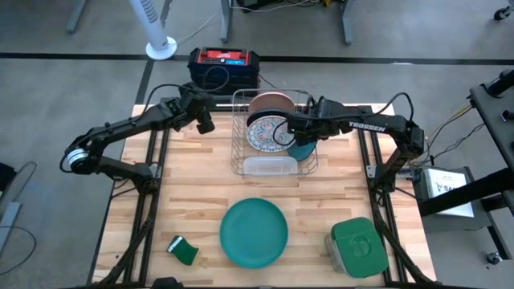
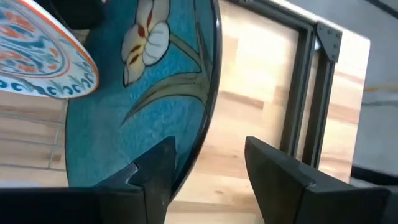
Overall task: Sort dishes
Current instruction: Put the blue plate in the dishwasher rack, then put the green plate in the dishwasher rack
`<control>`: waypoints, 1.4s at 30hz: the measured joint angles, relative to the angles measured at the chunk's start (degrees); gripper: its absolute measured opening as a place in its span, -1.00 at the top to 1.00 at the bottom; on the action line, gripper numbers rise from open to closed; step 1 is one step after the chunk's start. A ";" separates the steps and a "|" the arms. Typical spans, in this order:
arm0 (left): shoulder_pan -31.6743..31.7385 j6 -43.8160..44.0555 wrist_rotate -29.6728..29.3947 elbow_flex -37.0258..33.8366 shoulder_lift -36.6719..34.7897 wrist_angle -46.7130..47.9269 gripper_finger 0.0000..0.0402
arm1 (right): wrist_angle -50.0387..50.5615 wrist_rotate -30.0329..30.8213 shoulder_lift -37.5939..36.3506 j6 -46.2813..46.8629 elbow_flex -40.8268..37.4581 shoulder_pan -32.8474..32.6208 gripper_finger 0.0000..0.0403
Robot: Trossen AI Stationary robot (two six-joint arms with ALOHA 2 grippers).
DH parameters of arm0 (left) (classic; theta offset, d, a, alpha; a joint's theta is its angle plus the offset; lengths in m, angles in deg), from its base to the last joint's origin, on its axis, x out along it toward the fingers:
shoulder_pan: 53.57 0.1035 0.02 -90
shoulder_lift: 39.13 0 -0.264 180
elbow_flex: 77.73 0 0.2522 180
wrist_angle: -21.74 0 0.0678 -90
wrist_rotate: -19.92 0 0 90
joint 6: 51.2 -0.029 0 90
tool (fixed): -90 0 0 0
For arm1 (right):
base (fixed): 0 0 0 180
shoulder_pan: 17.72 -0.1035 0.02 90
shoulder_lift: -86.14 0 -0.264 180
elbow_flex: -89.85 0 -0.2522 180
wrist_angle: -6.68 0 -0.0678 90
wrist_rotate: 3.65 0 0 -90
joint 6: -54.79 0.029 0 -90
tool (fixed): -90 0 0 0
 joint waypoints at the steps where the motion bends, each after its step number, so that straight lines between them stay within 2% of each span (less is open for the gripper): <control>1: -0.20 0.56 0.00 0.00 -0.09 0.53 0.00 | -0.14 0.08 -0.49 -0.44 0.00 0.00 0.07; 14: -2.37 9.25 -0.05 0.09 -1.90 6.64 0.00 | -0.09 1.46 -8.29 -4.97 0.00 -2.52 0.06; 20: -8.33 15.76 0.25 0.11 -4.35 10.98 0.00 | -0.57 1.95 -13.08 -12.02 0.00 -4.78 0.06; 24: -14.39 21.34 6.39 0.11 -6.39 13.42 0.00 | -2.93 2.27 -15.45 -16.68 -0.02 -7.46 0.08; 28: -20.99 27.26 17.52 0.11 -7.99 14.39 0.00 | -5.32 5.11 -17.51 -18.38 -0.09 -13.21 0.11; 30: -24.44 29.93 21.04 0.11 -8.13 14.37 0.00 | -6.92 7.62 -17.94 -18.33 -0.20 -16.99 0.12; 34: -31.20 35.58 22.19 0.11 -7.43 14.91 0.00 | -10.18 11.03 -18.09 -18.33 -0.64 -25.42 0.15; 42: -42.65 49.96 21.83 -0.52 -3.35 14.98 0.00 | -15.73 11.45 -14.75 -18.32 -2.24 -38.87 0.19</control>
